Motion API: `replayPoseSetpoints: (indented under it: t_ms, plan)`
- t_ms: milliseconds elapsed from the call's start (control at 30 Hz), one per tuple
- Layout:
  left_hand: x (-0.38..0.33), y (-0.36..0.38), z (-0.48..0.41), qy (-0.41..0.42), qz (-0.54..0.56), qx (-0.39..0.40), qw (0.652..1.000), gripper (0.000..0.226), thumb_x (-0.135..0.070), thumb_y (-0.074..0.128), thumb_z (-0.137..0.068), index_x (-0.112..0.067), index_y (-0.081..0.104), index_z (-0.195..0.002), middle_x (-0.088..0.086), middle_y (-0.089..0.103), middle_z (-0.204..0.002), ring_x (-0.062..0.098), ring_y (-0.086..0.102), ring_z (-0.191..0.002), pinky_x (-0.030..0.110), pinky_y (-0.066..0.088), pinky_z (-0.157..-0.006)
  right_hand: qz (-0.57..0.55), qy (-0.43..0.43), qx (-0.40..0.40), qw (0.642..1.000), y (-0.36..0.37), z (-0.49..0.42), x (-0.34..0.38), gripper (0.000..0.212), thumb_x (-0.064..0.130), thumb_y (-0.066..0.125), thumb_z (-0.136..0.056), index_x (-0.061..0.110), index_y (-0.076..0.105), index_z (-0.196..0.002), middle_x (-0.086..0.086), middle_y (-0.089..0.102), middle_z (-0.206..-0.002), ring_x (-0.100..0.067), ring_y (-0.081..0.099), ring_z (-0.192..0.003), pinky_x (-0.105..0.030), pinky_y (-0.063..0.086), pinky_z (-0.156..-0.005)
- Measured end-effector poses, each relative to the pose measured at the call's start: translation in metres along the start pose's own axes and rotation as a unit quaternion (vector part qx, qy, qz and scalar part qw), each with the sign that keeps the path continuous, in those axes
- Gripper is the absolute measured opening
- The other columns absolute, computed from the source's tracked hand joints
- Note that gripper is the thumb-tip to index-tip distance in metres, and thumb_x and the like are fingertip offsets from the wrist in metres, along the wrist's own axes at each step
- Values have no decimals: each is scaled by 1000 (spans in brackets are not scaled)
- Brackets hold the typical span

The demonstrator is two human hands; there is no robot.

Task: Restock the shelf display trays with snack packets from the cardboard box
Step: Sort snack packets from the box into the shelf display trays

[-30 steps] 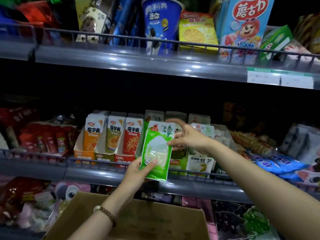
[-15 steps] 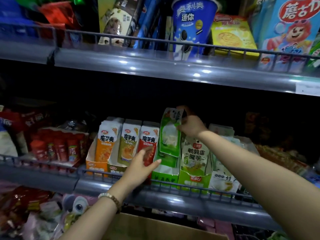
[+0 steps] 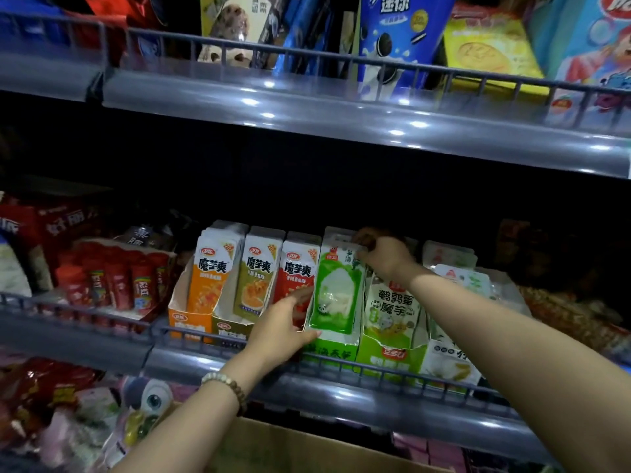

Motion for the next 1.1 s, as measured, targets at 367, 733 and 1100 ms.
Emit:
replayPoseSetpoints:
  t_ms: [367, 733, 1100]
  plan:
    - [-33, -14, 58, 52, -25, 3, 998, 66, -52, 60, -83, -33, 35, -141, -10, 39, -145, 9, 39, -131, 37, 40, -108, -75, -108, -43, 990, -22, 92, 31, 45, 30, 59, -91, 26, 47, -134, 5, 48, -137, -7, 43, -121, -20, 34, -97]
    - [43, 21, 195, 2, -117, 132, 984, 86, -83, 36, -72, -26, 47, -135, -7, 52, -135, 8, 44, -125, 21, 32, -106, -244, -2, 133, 961, 119, 287, -22, 32, 25, 63, -89, 21, 58, -121, 5, 60, -123, -4, 54, -114, -16, 39, -99]
    - [127, 82, 303, -239, -166, 399, 870, 112, -89, 31, -63, -19, 20, -150, 5, 35, -151, 21, 37, -135, 28, 30, -110, -72, 273, 329, 901, 252, 444, -108, 70, 50, 59, -86, 25, 31, -144, 4, 27, -152, -19, 24, -140, -30, 24, -112]
Point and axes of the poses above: each hand's wrist, its own z-axis away from the middle knuckle, its own y-axis out of the palm, x = y × z, the point moved 2 cm from there along -z, towards the middle knuckle
